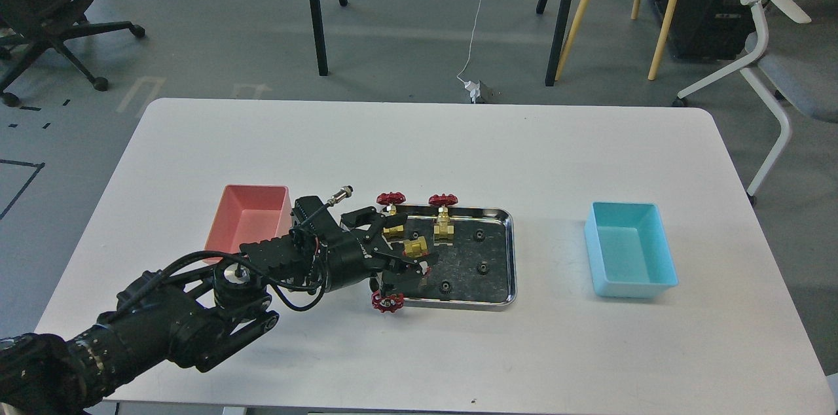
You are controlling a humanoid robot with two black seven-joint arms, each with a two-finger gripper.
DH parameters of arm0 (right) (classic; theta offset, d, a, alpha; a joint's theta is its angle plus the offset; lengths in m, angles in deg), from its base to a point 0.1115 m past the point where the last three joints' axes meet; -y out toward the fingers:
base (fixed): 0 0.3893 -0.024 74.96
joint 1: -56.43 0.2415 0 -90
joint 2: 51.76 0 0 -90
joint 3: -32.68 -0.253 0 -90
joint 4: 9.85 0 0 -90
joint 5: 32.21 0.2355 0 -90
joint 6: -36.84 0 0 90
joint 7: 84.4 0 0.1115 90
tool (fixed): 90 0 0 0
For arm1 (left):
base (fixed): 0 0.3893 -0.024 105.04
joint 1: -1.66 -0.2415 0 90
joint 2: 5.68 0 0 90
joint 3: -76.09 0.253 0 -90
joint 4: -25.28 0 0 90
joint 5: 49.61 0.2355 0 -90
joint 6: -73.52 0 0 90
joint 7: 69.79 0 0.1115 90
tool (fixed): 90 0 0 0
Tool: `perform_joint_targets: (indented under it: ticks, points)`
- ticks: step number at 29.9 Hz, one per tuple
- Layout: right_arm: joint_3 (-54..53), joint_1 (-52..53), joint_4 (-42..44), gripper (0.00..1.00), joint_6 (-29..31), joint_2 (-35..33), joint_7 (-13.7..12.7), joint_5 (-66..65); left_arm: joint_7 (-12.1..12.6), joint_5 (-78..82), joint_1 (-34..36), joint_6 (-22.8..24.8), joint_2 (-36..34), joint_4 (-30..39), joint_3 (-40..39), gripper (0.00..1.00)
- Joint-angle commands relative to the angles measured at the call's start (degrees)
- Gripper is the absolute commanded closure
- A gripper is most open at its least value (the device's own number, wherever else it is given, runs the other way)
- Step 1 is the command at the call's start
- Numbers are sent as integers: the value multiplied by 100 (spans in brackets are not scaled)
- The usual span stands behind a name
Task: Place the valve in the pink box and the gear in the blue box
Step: 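Reach the left gripper down to the red-handled brass valve nearest the robot, then close the left gripper on the brass valve and lift it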
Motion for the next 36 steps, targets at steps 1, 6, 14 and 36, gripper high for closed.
perform_joint_targets:
  ticks: [1, 6, 14, 36]
  points:
    - [-1, -2, -1, 1, 0, 1, 0, 3, -42, -1, 6, -48, 87, -193, 222, 6]
    - [-1, -11, 8, 1, 0, 10, 0, -6, -51, -1, 24, -312, 245, -545, 310, 11]
    - [-1, -11, 8, 1, 0, 19, 0, -6, -33, -1, 182, -426, 254, -695, 301, 16]
    - [-9, -2, 8, 1, 0, 1, 9, -6, -121, -1, 191, -444, 210, -721, 583, 39]
